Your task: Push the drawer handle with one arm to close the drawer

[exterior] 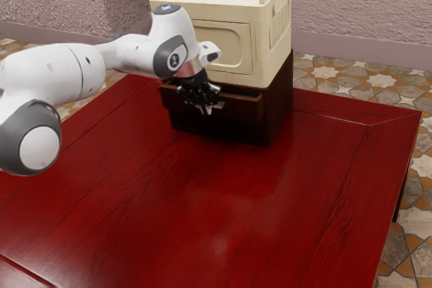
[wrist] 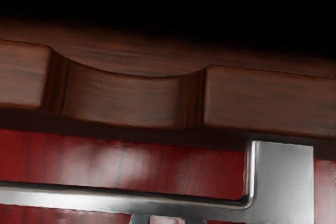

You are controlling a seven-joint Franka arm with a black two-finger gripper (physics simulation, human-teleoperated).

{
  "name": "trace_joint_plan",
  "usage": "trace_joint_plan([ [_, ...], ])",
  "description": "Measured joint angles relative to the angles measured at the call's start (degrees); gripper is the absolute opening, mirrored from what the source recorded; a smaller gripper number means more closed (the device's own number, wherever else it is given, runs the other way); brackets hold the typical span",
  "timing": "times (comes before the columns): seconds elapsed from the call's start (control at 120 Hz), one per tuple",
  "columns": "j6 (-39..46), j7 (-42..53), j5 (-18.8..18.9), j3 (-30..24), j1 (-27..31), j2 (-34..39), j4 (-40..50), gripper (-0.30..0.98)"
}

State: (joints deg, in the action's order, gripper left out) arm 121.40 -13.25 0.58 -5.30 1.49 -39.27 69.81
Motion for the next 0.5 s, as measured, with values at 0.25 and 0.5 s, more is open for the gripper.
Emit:
trace_joint_plan([
  [0.25,3.5,3.3,-0.1,-0.1,0.1,-3.8,-5.4,0.0],
  [0.5,6.2,5.7,-3.2,-0.1,1.0,17.7,23.0,0.19],
])
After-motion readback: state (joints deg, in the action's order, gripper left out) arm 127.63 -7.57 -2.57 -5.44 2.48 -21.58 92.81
